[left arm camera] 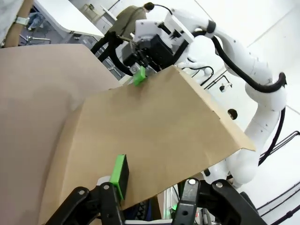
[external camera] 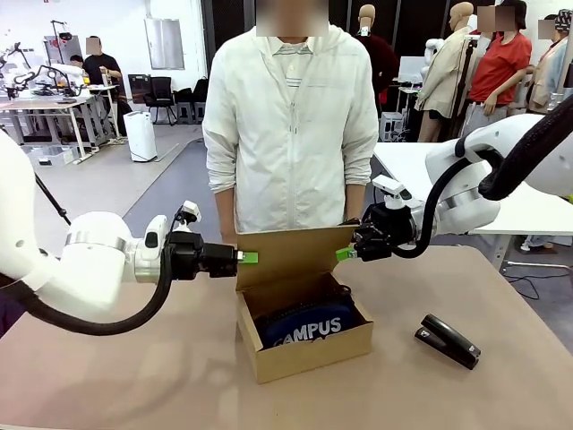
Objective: Pack the items into the box.
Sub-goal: Close the Mailer Box.
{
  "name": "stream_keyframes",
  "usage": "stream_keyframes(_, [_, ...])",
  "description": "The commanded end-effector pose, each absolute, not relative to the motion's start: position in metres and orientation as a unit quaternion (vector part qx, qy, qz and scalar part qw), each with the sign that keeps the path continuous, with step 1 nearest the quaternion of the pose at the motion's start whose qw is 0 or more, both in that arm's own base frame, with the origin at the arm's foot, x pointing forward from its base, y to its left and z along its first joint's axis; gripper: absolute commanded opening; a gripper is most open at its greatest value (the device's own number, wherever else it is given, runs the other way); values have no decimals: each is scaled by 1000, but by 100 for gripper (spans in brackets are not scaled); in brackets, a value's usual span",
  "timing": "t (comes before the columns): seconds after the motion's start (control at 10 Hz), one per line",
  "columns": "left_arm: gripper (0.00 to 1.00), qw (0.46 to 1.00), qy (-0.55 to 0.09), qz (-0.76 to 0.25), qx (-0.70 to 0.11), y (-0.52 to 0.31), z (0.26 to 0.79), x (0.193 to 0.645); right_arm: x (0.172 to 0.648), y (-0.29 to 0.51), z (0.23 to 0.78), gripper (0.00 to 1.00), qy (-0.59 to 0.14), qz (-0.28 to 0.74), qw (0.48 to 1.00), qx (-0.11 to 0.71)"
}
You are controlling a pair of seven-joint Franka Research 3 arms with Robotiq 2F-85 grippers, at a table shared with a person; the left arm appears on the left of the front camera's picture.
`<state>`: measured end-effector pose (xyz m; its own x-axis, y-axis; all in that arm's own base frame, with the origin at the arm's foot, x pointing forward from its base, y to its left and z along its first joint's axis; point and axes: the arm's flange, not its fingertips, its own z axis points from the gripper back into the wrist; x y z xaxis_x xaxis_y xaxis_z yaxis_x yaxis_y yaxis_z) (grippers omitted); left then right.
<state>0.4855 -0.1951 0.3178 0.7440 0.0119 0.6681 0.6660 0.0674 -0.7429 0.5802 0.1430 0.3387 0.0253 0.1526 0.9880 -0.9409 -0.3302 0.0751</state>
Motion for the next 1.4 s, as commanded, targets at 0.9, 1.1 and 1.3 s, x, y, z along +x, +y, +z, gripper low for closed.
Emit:
stream_keyframes(0.9, [100, 633, -328, -403, -574, -187, 295, 419, 555, 113, 306, 100, -376, 608, 421, 558])
stream_keyframes(1.1, [100, 637, -308, -434, -558, -162, 307, 394, 546, 74, 302, 100, -399, 575, 468, 540])
stream_keyframes(1.3, [100, 628, -373, -409, -548, -131, 326, 376, 541, 49, 312, 100, -452, 555, 474, 513])
